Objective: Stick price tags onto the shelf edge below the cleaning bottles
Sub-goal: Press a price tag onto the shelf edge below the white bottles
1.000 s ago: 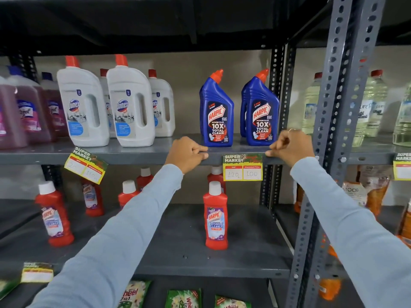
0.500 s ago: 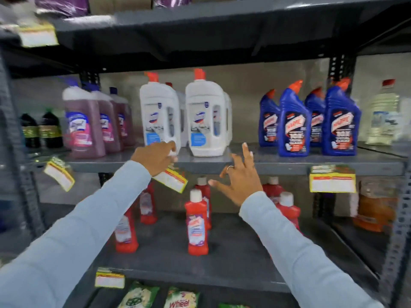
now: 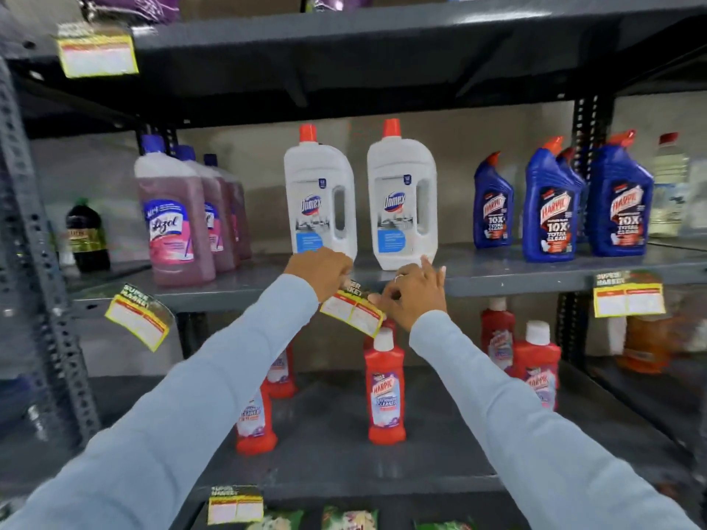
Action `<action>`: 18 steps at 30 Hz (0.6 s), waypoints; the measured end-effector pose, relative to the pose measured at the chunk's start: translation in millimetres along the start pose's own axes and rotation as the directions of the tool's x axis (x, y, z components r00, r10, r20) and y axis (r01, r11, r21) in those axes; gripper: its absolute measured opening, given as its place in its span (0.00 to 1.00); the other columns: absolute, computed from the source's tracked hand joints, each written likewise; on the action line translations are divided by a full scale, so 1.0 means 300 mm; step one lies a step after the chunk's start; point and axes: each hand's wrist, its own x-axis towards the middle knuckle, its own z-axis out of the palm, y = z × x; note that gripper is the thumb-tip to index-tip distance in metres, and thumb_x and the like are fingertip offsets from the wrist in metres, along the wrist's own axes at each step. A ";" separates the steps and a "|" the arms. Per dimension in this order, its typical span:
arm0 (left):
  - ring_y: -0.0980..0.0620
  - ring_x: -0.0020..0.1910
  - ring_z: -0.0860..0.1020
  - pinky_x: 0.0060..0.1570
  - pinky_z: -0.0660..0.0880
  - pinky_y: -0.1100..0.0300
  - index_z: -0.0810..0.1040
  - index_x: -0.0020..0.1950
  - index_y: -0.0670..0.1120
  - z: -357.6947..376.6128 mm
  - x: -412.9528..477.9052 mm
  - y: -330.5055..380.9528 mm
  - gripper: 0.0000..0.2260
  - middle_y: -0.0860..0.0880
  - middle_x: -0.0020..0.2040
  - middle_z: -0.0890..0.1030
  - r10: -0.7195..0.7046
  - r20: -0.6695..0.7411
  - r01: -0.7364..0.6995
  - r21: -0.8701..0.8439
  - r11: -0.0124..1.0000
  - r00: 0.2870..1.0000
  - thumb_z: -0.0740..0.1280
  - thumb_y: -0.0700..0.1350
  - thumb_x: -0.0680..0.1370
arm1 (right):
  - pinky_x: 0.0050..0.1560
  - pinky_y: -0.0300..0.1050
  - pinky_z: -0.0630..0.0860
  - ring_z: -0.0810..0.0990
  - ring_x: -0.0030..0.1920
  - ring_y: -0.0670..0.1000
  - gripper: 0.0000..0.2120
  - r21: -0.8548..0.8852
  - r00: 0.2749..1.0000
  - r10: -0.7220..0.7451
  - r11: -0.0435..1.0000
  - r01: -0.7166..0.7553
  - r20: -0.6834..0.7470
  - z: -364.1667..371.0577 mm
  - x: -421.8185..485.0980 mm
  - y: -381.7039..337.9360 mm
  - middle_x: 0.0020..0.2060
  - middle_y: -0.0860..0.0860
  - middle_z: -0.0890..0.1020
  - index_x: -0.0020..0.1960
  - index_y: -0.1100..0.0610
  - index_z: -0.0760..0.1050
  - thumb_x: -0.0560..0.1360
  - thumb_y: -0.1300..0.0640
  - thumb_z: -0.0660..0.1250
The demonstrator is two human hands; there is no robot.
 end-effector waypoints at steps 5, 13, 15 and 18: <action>0.42 0.52 0.77 0.45 0.67 0.53 0.76 0.51 0.49 0.008 -0.038 0.010 0.08 0.45 0.55 0.80 0.009 -0.022 -0.011 -0.066 0.998 1.000 0.58 0.45 0.78 | 0.73 0.56 0.55 0.75 0.59 0.58 0.13 0.204 0.999 0.048 0.978 -0.048 0.004 -0.007 0.018 0.002 0.49 0.53 0.78 0.43 0.55 0.83 0.71 0.45 0.69; 0.43 0.61 0.74 0.57 0.74 0.49 0.79 0.49 0.49 0.160 -0.145 -0.005 0.06 0.48 0.68 0.70 0.069 -0.137 -0.080 -0.079 0.994 0.988 0.64 0.48 0.77 | 0.67 0.51 0.66 0.69 0.66 0.53 0.15 0.030 0.991 -0.132 0.991 0.131 0.037 -0.029 -0.026 0.065 0.65 0.49 0.73 0.48 0.53 0.84 0.66 0.46 0.74; 0.40 0.70 0.66 0.69 0.66 0.47 0.81 0.49 0.46 0.220 -0.159 0.011 0.08 0.46 0.74 0.64 0.063 -0.186 -0.072 -0.039 0.997 0.981 0.65 0.48 0.77 | 0.72 0.51 0.60 0.65 0.70 0.55 0.16 -0.171 0.977 -0.213 0.963 0.209 0.000 -0.002 -0.044 0.056 0.68 0.50 0.71 0.50 0.53 0.83 0.68 0.45 0.71; 0.41 0.71 0.65 0.71 0.63 0.49 0.82 0.48 0.44 0.241 -0.154 0.014 0.09 0.46 0.74 0.65 0.034 -0.234 -0.059 -0.101 0.993 0.972 0.66 0.48 0.76 | 0.71 0.52 0.62 0.67 0.69 0.56 0.19 -0.205 0.978 -0.204 0.956 0.210 0.052 -0.008 -0.039 0.048 0.68 0.51 0.71 0.56 0.55 0.80 0.70 0.45 0.70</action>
